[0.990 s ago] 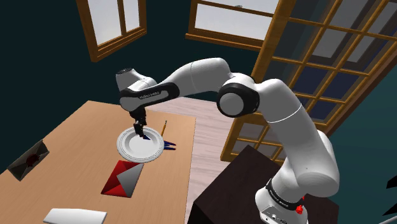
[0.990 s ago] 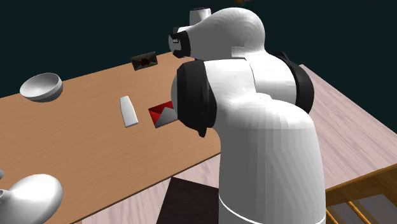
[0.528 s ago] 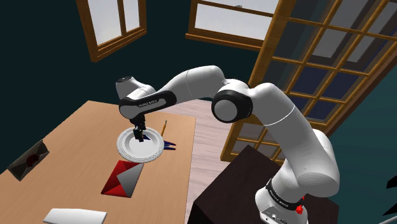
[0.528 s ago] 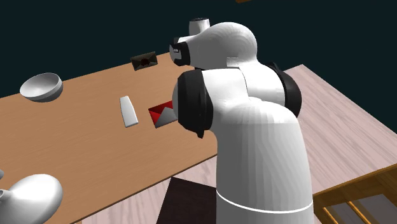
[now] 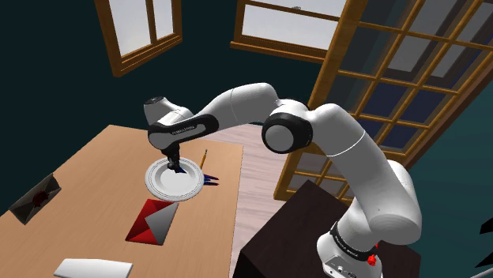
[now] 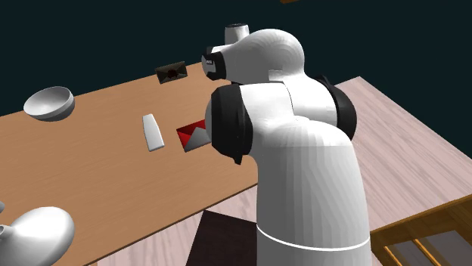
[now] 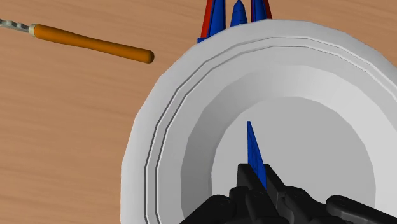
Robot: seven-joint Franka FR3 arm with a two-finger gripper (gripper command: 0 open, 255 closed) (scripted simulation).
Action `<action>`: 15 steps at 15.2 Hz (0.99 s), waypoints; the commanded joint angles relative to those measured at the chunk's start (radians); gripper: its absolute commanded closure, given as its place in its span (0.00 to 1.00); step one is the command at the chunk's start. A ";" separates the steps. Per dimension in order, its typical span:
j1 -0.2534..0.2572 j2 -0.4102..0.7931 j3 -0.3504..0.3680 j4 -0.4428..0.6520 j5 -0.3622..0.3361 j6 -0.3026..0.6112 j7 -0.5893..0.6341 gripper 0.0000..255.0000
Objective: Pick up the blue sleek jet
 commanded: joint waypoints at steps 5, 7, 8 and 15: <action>-0.001 -0.010 0.001 -0.007 0.001 -0.005 0.000 1.00; -0.001 -0.028 0.002 -0.011 0.002 -0.018 -0.001 1.00; -0.002 -0.036 0.003 -0.012 0.003 -0.025 -0.002 1.00; -0.003 -0.090 0.007 -0.011 0.007 -0.080 -0.007 1.00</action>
